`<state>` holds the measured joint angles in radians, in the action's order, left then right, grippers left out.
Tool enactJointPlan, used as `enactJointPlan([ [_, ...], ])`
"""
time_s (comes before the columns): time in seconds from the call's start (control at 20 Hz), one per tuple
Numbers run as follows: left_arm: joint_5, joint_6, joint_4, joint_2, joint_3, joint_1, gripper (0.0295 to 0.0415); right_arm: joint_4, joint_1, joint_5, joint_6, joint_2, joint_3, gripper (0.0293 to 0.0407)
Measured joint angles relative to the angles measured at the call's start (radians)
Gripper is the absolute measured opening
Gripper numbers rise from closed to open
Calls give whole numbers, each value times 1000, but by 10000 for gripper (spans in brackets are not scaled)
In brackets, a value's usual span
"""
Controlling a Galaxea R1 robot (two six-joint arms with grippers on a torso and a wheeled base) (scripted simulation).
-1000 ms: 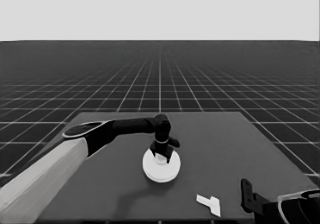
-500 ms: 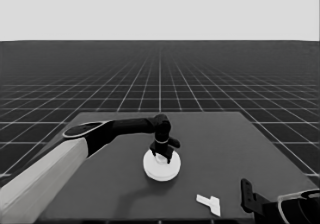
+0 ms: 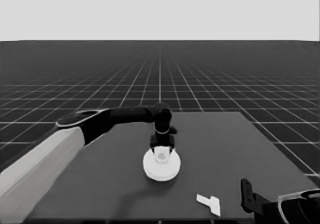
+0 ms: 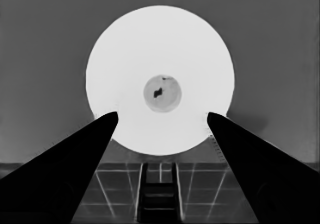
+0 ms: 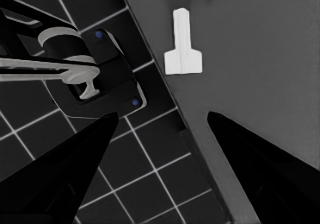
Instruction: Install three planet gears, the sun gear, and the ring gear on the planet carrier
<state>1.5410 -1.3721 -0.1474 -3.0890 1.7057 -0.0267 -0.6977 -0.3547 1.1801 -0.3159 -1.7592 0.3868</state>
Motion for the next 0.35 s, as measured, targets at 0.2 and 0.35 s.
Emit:
enactJointPlan([
  [0.2,-562,958,-106,671,-795,-184,414,391,392,478,-967,-628,159,392],
  [0.35,-803,1567,-151,1209,-1186,-289,388,564,448,416,-1289,-856,507,386],
])
